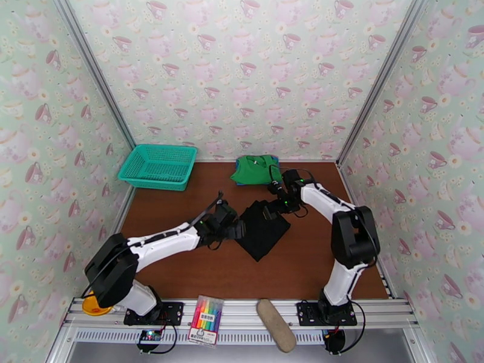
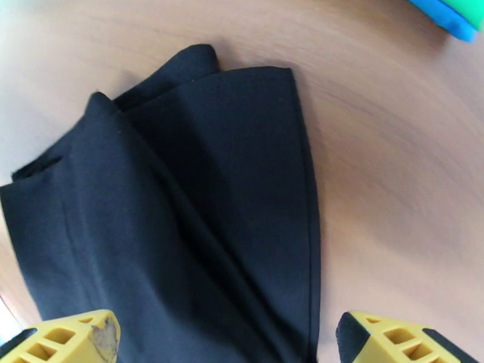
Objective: Fold and stack the mixed laundry pile
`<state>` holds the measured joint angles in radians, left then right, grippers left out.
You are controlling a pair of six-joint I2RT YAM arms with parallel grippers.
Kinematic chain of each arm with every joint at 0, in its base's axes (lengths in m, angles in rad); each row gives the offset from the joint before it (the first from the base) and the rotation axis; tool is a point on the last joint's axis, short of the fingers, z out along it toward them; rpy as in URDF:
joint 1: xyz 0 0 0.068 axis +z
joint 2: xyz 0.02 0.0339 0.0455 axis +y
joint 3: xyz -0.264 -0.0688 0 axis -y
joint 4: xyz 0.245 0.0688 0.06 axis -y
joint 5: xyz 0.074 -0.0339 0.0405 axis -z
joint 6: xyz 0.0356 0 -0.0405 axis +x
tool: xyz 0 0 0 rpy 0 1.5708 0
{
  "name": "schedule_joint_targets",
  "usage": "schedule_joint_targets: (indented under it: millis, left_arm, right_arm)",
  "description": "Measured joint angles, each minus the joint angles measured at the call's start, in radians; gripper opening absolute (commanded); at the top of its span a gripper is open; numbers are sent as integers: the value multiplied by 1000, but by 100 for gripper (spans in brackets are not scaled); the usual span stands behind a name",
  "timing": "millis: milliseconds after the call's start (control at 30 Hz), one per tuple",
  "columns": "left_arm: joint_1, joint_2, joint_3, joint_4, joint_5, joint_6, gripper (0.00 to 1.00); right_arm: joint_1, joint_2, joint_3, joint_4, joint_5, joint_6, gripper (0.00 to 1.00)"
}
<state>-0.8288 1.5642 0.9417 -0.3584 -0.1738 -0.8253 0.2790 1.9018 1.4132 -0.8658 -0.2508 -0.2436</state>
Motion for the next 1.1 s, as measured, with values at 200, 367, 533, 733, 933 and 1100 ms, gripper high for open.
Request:
schedule_joint_targets:
  millis: [200, 367, 533, 733, 933, 1100]
  left_arm:
    - [-4, 79, 14, 98, 29, -107, 100]
    - [-4, 222, 68, 133, 69, -153, 100]
    - [-4, 263, 126, 148, 87, -171, 100]
    - [11, 315, 179, 158, 108, -163, 95]
    - [24, 355, 215, 185, 142, -146, 80]
    - [27, 361, 215, 183, 148, -136, 59]
  right_arm:
    - [0, 114, 15, -16, -13, -52, 96]
    - [-10, 121, 26, -16, -41, -53, 85]
    - [-10, 116, 7, -3, -70, -37, 77]
    - [14, 39, -122, 95, -90, 64, 63]
    - [18, -51, -272, 211, -102, 217, 40]
    - [20, -76, -316, 249, -103, 308, 28]
